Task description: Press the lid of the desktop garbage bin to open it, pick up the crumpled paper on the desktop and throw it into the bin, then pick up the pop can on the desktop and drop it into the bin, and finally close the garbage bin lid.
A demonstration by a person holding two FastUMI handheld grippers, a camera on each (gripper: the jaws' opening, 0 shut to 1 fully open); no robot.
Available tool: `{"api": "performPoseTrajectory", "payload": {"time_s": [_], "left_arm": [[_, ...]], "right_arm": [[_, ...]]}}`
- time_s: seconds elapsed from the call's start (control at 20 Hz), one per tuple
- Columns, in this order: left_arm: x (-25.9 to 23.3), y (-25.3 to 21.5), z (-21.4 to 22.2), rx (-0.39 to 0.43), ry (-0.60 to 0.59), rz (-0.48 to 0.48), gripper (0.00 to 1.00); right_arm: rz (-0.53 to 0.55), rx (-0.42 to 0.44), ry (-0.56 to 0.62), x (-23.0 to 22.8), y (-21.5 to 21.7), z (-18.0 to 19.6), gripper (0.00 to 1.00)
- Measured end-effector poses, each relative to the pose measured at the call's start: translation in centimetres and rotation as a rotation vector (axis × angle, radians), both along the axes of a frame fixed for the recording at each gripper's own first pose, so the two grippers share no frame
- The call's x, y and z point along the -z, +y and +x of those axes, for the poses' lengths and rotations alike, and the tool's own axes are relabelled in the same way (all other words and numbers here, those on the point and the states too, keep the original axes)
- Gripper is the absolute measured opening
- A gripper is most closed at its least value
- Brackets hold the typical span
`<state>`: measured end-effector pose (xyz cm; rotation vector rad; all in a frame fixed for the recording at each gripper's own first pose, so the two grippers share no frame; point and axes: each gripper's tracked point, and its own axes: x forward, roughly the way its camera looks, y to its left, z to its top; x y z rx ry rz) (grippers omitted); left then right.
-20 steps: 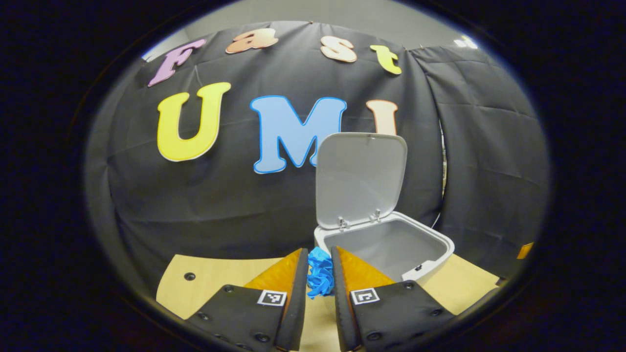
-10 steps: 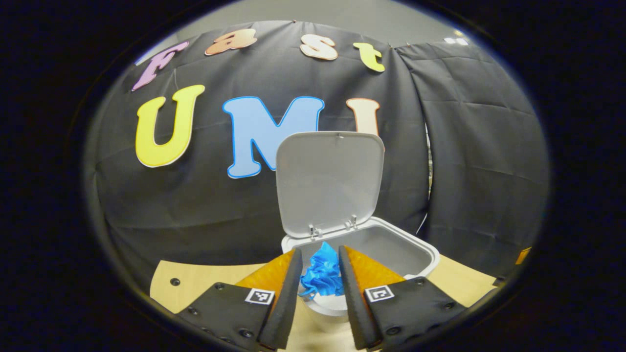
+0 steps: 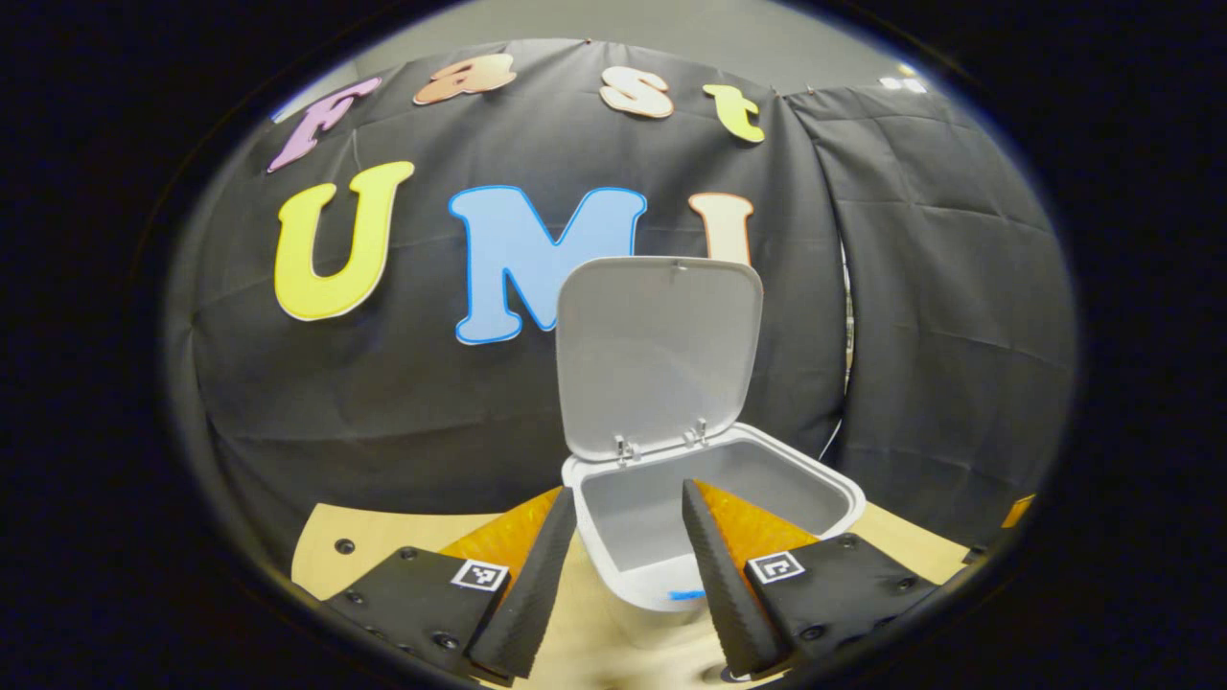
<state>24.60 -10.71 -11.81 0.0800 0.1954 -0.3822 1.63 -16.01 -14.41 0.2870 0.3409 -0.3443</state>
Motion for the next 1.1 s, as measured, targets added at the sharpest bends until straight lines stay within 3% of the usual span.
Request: {"api": "performPoseTrajectory", "payload": {"time_s": [0.45, 0.6, 0.65, 0.8, 0.9, 1.0, 1.05, 1.1], "left_arm": [[-0.5, 5.5, -2.5, -0.100, 0.014, -0.024, 0.76], [-0.6, 7.3, -3.7, -0.133, 0.015, -0.030, 0.69], [-0.6, 8.0, -4.1, -0.145, 0.017, -0.029, 0.76], [-0.1, 9.6, -5.4, -0.173, 0.029, -0.039, 0.76], [0.1, 10.6, -6.1, -0.191, 0.036, -0.051, 0.76], [0.5, 11.3, -6.6, -0.206, 0.047, -0.058, 0.76], [0.7, 11.6, -6.7, -0.213, 0.051, -0.061, 0.86], [0.8, 12.0, -6.9, -0.221, 0.055, -0.064, 0.86]], "right_arm": [[0.016, -0.140, 0.044, 1.3, 4.4, 2.6, 0.05], [0.026, -0.182, 0.059, 1.8, 5.7, 4.2, 0.05], [0.030, -0.200, 0.064, 2.1, 6.1, 4.3, 0.06], [0.027, -0.246, 0.083, 2.9, 7.6, 5.4, 0.10], [0.022, -0.272, 0.097, 3.6, 8.5, 6.0, 0.25], [0.020, -0.304, 0.107, 3.8, 8.4, 6.8, 0.51], [0.018, -0.314, 0.113, 3.9, 8.7, 7.0, 0.73], [0.016, -0.321, 0.120, 4.3, 9.0, 7.2, 0.79]]}}
